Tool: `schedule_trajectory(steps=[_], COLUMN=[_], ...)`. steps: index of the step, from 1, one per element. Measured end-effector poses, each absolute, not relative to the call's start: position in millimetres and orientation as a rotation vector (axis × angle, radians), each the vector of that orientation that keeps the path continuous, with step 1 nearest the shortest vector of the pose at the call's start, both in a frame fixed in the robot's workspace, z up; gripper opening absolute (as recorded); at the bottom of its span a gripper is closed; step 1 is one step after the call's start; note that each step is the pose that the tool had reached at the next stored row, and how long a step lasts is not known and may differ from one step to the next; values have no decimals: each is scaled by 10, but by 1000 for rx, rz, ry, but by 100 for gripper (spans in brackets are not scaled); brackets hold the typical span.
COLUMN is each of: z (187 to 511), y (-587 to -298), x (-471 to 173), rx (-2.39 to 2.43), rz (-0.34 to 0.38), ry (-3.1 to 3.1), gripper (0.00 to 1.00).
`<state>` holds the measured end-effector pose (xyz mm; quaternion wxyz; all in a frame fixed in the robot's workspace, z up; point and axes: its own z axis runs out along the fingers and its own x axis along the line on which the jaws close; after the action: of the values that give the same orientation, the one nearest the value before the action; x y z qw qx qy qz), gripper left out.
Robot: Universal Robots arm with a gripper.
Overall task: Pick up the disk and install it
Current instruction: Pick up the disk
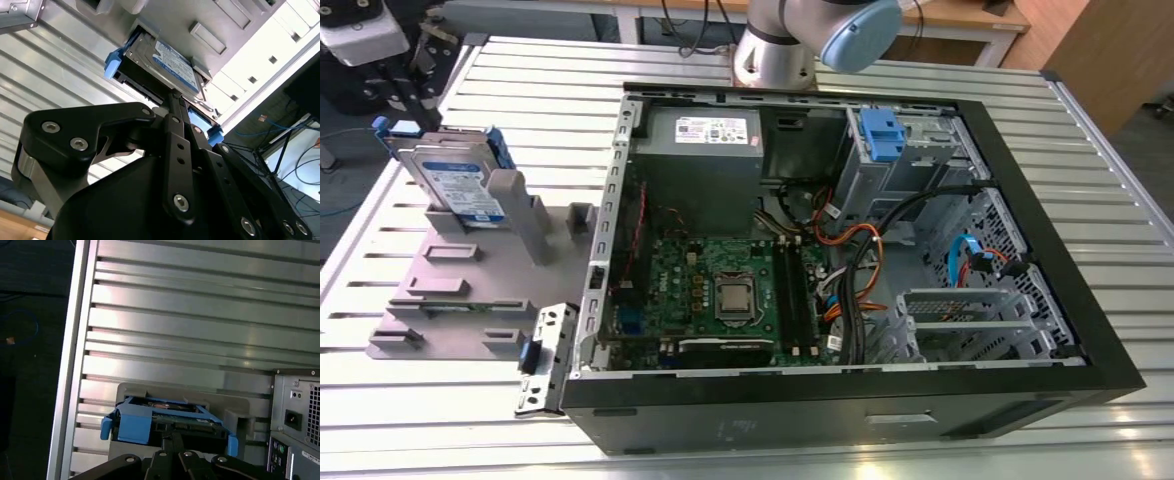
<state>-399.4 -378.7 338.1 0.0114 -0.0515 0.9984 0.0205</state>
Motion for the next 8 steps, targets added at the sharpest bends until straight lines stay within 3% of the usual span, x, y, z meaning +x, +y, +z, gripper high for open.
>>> schedule_trajectory(steps=[8], z=[3381], y=[-3787], x=[-3994], rx=[-379], rz=[66], ry=[3098], gripper=[11])
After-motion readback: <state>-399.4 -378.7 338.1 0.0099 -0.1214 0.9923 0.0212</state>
